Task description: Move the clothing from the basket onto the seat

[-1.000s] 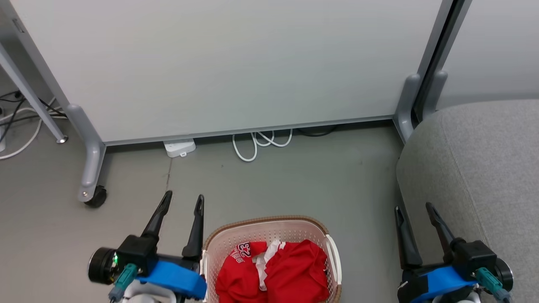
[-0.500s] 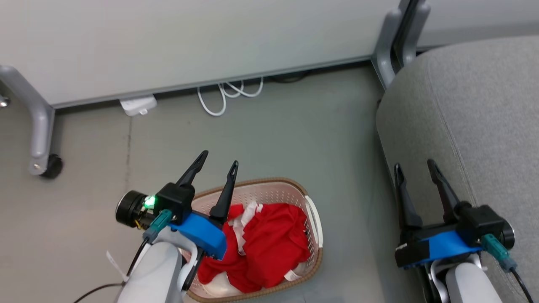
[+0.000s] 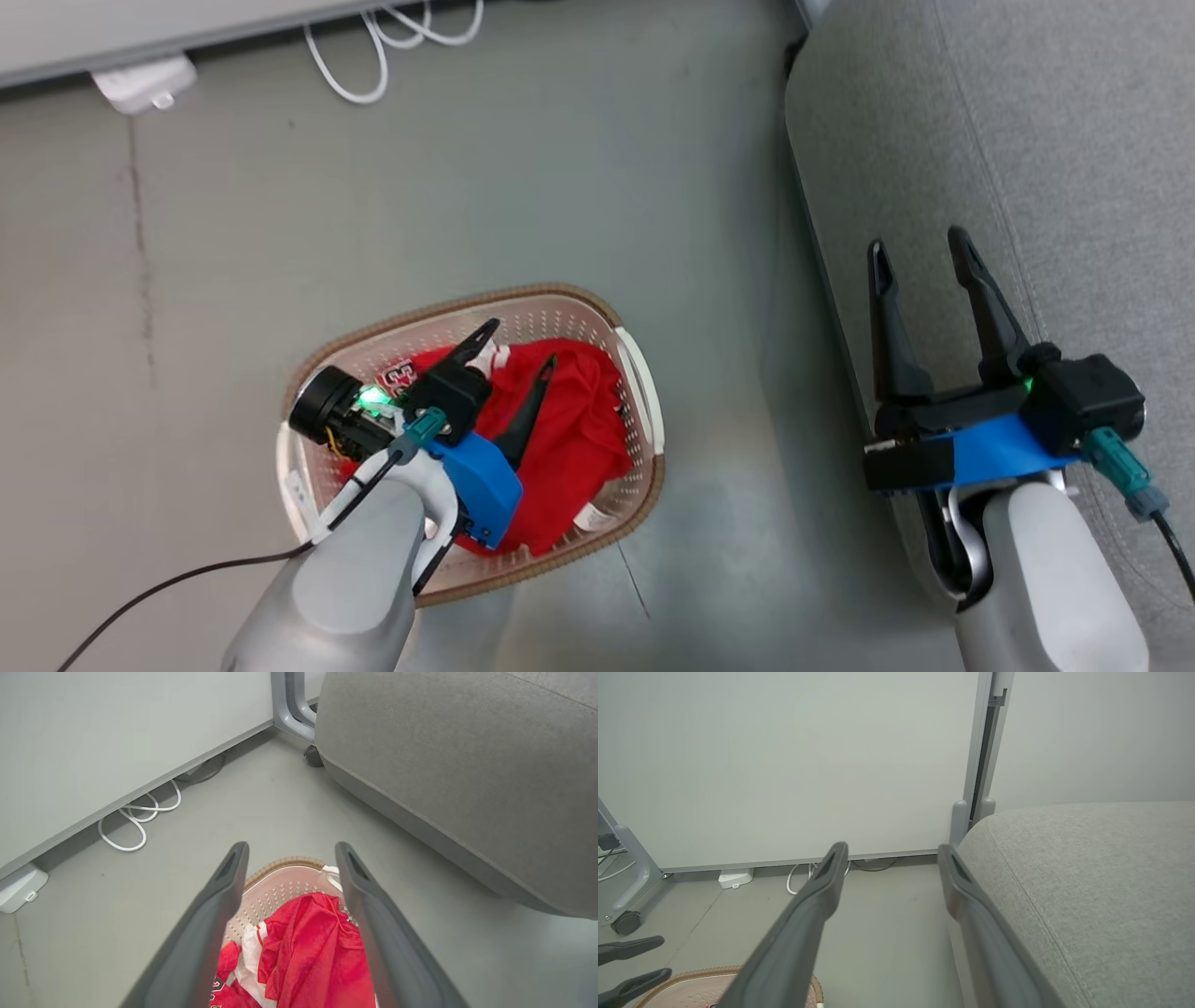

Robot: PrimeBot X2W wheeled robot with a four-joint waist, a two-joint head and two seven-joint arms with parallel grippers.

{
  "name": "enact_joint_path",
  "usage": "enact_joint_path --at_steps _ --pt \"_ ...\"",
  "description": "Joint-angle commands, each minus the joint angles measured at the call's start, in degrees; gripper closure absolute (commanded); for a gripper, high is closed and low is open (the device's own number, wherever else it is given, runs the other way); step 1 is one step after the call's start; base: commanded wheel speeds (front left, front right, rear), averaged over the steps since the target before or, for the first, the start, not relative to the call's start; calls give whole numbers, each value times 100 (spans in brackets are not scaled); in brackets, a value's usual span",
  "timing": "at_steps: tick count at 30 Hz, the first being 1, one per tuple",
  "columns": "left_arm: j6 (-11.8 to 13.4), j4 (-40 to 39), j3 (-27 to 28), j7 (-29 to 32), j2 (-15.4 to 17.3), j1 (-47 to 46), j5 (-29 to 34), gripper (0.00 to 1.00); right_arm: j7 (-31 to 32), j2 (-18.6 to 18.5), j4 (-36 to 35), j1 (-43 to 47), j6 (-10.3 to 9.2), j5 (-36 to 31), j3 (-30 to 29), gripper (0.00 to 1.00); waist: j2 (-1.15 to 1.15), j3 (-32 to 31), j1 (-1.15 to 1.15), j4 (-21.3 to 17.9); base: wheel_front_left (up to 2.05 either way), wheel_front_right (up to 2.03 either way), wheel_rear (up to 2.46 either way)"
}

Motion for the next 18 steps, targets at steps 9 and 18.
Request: enact_joint_path --at_steps 9,18 --pt "-24 992 -820 -17 152 -721 -153 0 -2 7 -170 -591 -2 8 162 0 0 1106 -1 -355 0 0 0" --pt "-24 1803 -1348 -17 305 -1263 -296 0 -2 7 -303 -916 -2 -46 162 0 0 1834 -1 -499 0 0 0"
